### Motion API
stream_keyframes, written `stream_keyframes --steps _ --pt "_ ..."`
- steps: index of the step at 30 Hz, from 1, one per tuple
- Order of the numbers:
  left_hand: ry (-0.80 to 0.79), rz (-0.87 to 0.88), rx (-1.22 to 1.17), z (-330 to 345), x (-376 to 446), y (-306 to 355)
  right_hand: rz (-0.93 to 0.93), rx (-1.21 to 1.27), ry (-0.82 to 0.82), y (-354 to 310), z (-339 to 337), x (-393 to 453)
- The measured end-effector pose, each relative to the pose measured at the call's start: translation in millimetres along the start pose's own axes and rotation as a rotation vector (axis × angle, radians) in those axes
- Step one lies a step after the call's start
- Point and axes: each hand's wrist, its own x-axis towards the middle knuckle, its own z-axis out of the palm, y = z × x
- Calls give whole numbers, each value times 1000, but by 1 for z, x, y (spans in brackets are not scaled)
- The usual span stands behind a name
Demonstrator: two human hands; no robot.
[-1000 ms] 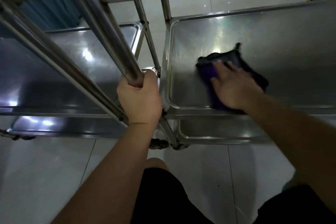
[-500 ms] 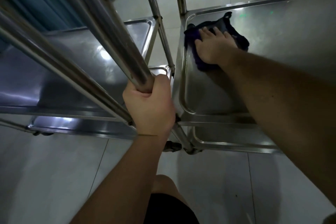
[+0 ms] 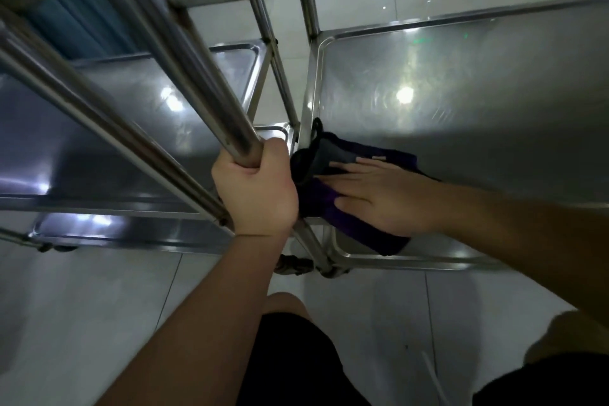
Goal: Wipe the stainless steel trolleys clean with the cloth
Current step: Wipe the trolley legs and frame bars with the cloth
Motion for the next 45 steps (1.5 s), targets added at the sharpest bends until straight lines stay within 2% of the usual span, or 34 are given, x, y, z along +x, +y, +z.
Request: stream_keyframes --steps 3,7,12,16,18,23,27,31,34,37,42,45 --pt "-13 -6 -4 -1 0 1 53 -51 46 13 -7 19" --pt "-22 5 -14 -2 0 1 306 -109 220 51 -34 88" --pt "-29 -15 -66 -2 -1 0 512 -59 180 76 -49 171" --pt "-49 -33 -104 -2 0 0 538 -57 214 78 -52 193" --pt "-48 -41 -108 -1 0 -1 484 -88 200 73 -52 184" --pt "-15 -48 -31 -1 2 -4 194 -320 57 21 -31 138" --pt "-12 -62 5 -1 3 -6 127 -252 16 -16 -5 87" --pt "-6 -65 66 -2 4 -5 193 -104 -17 -40 9 53" --pt "3 -70 96 -2 2 0 237 -73 37 -41 11 22" --pt "-9 -91 127 -3 -1 5 290 -112 100 -18 9 -22" --pt "-28 -114 196 -6 -6 13 558 -197 150 55 -7 -108" --pt "-34 -110 242 -7 -10 17 646 -183 154 67 -10 -129"
